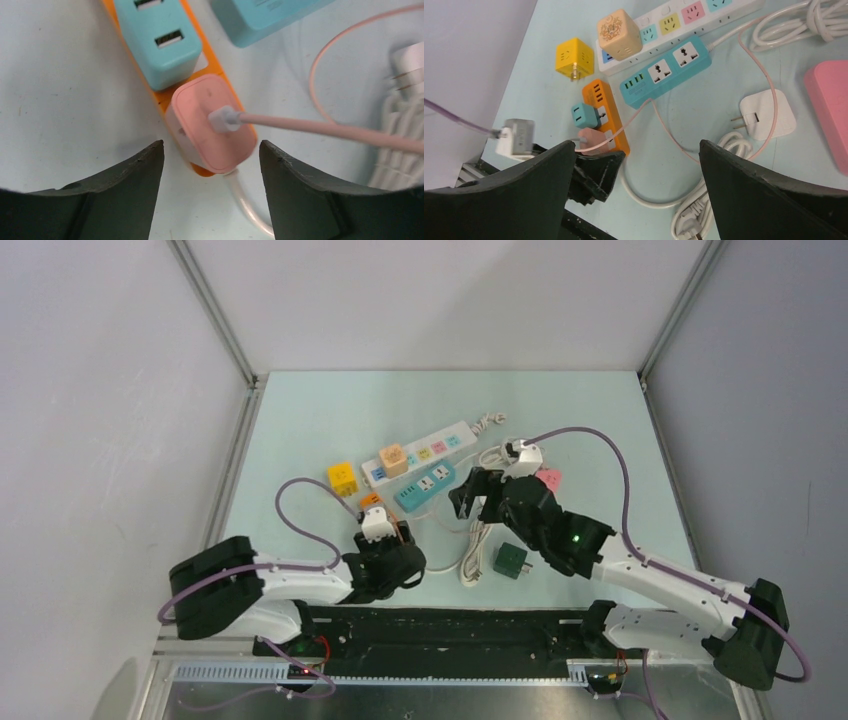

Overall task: Insert the plug
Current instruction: Move the socket to the center of the board.

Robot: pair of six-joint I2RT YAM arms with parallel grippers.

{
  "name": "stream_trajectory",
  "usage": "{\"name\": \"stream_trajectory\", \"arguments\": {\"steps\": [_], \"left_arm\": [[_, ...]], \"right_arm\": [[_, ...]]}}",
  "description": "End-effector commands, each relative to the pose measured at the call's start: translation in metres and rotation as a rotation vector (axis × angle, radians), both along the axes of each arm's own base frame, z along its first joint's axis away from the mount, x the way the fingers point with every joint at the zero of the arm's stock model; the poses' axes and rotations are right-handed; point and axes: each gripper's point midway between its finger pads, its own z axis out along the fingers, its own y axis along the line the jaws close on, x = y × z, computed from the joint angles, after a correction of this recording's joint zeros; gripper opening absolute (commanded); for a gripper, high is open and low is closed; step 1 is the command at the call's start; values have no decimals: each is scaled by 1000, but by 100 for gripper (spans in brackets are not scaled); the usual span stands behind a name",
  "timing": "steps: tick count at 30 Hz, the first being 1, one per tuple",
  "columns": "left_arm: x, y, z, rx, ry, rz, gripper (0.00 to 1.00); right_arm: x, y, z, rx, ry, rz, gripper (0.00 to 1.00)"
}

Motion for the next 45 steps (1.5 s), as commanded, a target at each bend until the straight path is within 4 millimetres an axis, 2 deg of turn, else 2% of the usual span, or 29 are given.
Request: {"name": "stream_trajectory", "arguments": {"steps": [1, 4, 6, 8, 10, 14, 21, 26, 32, 34, 35, 36, 39, 41, 45], "left_arm": [[6, -2, -7, -2, -20, 62, 75], [2, 3, -17, 30, 2, 56, 74], [-3, 13, -23, 43, 19, 83, 72], [-8, 28, -28, 46, 30, 122, 66], [-12, 39, -30, 20, 28, 153, 55], [-15, 60, -24, -14, -2, 211, 46], [-15, 97, -11, -15, -47, 334, 43], [-18, 130, -19, -3, -19, 449, 43], [-15, 139, -7, -46, -53, 489, 44], [-13, 142, -3, -54, -57, 502, 49], [-12, 141, 1, -58, -61, 493, 58], [-12, 140, 3, -60, -62, 488, 63], [-8, 132, 16, -56, -63, 443, 94], [-6, 125, 26, -39, -57, 406, 99], [-7, 110, 36, -34, -16, 313, 100]], "right_arm": [[2, -2, 27, 69, -72, -7, 97], [2, -1, 28, 75, -73, -4, 97], [2, 0, 28, 80, -68, -2, 96], [2, 1, 27, 83, -63, 1, 96], [2, 3, 26, 84, -59, 4, 96], [1, 6, 26, 87, -61, 18, 95], [1, 11, 23, 91, -50, 33, 95], [1, 14, 17, 84, -32, 41, 95], [5, 10, 3, 51, 0, 12, 95], [7, 8, -4, 43, 25, -5, 95], [9, 6, -8, 35, 37, -14, 95], [9, 5, -12, 33, 52, -19, 95], [15, 0, -22, 21, 85, -42, 96], [17, -3, -26, 5, 90, -51, 99], [23, -14, -35, -25, 112, -77, 99]]}}
